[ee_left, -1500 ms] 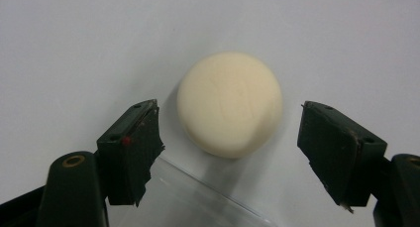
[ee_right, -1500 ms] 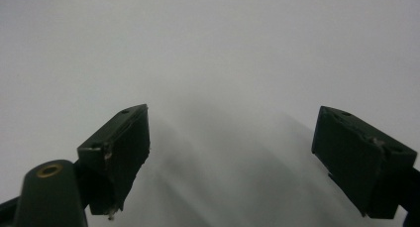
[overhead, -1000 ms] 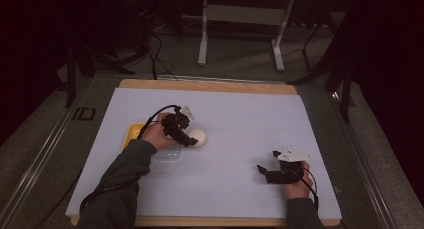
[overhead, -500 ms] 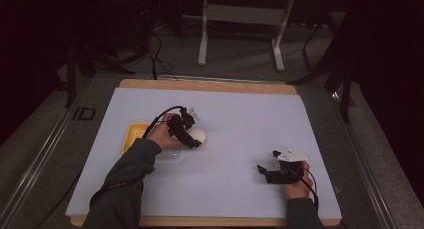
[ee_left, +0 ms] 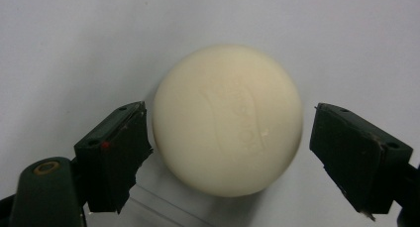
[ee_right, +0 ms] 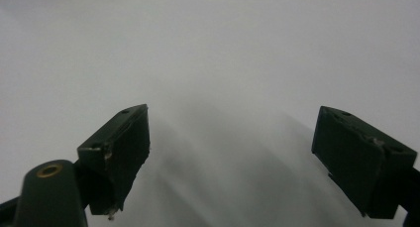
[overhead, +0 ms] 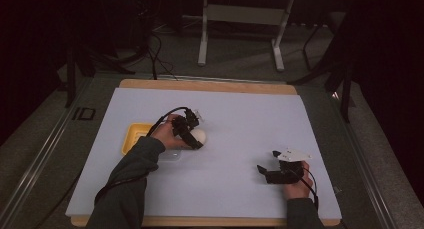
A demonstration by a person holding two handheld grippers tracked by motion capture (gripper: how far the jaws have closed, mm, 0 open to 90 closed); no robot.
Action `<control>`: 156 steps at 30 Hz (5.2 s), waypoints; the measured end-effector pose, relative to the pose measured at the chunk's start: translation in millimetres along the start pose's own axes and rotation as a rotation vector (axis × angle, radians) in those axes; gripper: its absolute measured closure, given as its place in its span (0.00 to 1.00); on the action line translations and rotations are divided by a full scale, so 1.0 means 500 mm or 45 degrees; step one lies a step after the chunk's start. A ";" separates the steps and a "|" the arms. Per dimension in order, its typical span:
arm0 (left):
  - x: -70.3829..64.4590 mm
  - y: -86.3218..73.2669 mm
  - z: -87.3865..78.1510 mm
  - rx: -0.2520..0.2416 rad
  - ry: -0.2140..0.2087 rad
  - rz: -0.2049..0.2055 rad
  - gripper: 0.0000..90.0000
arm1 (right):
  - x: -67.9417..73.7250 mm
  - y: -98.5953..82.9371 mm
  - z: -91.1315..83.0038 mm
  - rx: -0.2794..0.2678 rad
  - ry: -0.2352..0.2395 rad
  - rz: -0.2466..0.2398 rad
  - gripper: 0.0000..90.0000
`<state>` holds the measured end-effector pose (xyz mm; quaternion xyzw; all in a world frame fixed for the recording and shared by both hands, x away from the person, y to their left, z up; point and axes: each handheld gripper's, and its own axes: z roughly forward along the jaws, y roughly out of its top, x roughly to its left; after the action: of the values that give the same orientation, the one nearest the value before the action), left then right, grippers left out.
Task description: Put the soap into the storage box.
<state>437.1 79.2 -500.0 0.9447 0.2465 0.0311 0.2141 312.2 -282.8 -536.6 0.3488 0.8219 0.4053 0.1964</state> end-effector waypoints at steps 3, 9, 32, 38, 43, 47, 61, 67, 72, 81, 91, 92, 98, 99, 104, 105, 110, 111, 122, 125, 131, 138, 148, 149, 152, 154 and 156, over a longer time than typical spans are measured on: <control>0.002 0.004 0.004 0.021 0.004 -0.002 0.18 | 0.000 0.000 0.000 0.001 0.001 0.000 0.17; 0.003 0.010 0.016 0.068 -0.005 -0.008 0.19 | 0.000 0.000 0.000 0.001 0.001 0.002 0.17; -0.005 0.039 0.032 0.200 0.040 0.024 0.27 | -0.002 0.000 0.000 -0.003 0.004 0.011 0.17; -0.006 0.041 0.032 0.214 0.039 0.027 0.28 | -0.002 0.000 0.000 -0.002 0.006 0.010 0.17; -0.009 0.049 0.033 0.258 0.049 0.038 0.28 | -0.003 0.000 0.000 -0.002 0.009 0.018 0.17; -0.011 0.052 0.034 0.277 0.047 0.047 0.28 | -0.003 0.000 0.000 -0.005 0.008 0.020 0.17; -0.022 0.047 0.030 0.305 0.030 0.103 0.28 | -0.004 0.000 0.000 -0.006 0.008 0.020 0.17; -0.027 0.048 0.029 0.316 0.030 0.127 0.29 | -0.004 -0.001 0.000 -0.007 0.008 0.020 0.17; -0.031 0.047 0.028 0.312 0.023 0.135 0.29 | -0.004 -0.001 0.000 -0.007 0.007 0.022 0.17; -0.033 0.049 0.013 0.294 0.009 0.135 0.29 | -0.004 -0.001 0.000 -0.007 0.007 0.020 0.17; -0.035 0.045 -0.008 0.276 0.011 0.120 0.29 | -0.004 -0.001 0.000 -0.007 0.006 0.022 0.17; -0.036 0.045 -0.010 0.273 0.014 0.120 0.29 | -0.004 -0.001 0.000 -0.007 0.006 0.021 0.17; -0.035 0.041 -0.024 0.255 0.014 0.116 0.29 | -0.004 -0.001 0.000 -0.008 0.006 0.021 0.17; -0.035 0.041 -0.025 0.257 0.015 0.113 0.29 | -0.004 -0.001 0.000 -0.008 0.006 0.020 0.17; -0.032 0.040 -0.034 0.275 0.023 0.109 0.29 | -0.004 -0.001 0.000 -0.007 0.006 0.021 0.17; -0.031 0.040 -0.037 0.280 0.022 0.112 0.29 | -0.004 -0.001 0.000 -0.007 0.006 0.020 0.17; -0.031 0.035 -0.045 0.281 0.023 0.103 0.29 | -0.004 -0.001 0.000 -0.008 0.006 0.019 0.17; -0.031 0.034 -0.047 0.278 0.026 0.106 0.29 | -0.004 -0.001 0.000 -0.008 0.006 0.020 0.17; -0.024 0.022 -0.064 0.259 0.032 0.082 0.29 | -0.004 -0.001 -0.001 -0.010 0.006 0.025 0.17; -0.022 0.020 -0.068 0.256 0.028 0.081 0.29 | -0.004 -0.001 -0.002 -0.011 0.007 0.024 0.17; -0.022 0.017 -0.072 0.253 0.019 0.086 0.29 | -0.004 -0.001 -0.001 -0.012 0.007 0.025 0.17; -0.020 0.012 -0.079 0.247 0.019 0.079 0.29 | -0.004 -0.001 -0.002 -0.013 0.007 0.023 0.17; -0.015 0.001 -0.095 0.240 0.030 0.075 0.29 | -0.004 -0.001 -0.002 -0.012 0.004 0.021 0.17; -0.015 0.000 -0.097 0.239 0.029 0.071 0.29 | -0.004 -0.001 -0.002 -0.012 0.004 0.022 0.17; -0.013 -0.003 -0.102 0.241 0.034 0.070 0.29 | -0.004 -0.001 -0.001 -0.012 0.004 0.021 0.17; -0.012 -0.006 -0.106 0.236 0.037 0.067 0.29 | -0.004 -0.001 -0.001 -0.011 0.003 0.021 0.17; -0.011 -0.008 -0.108 0.239 0.039 0.065 0.29 | -0.004 -0.001 -0.001 -0.012 0.003 0.020 0.17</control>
<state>421.8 100.7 -452.4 0.9660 0.2275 0.0276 0.1199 312.8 -284.8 -536.4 0.3540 0.8174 0.4111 0.1938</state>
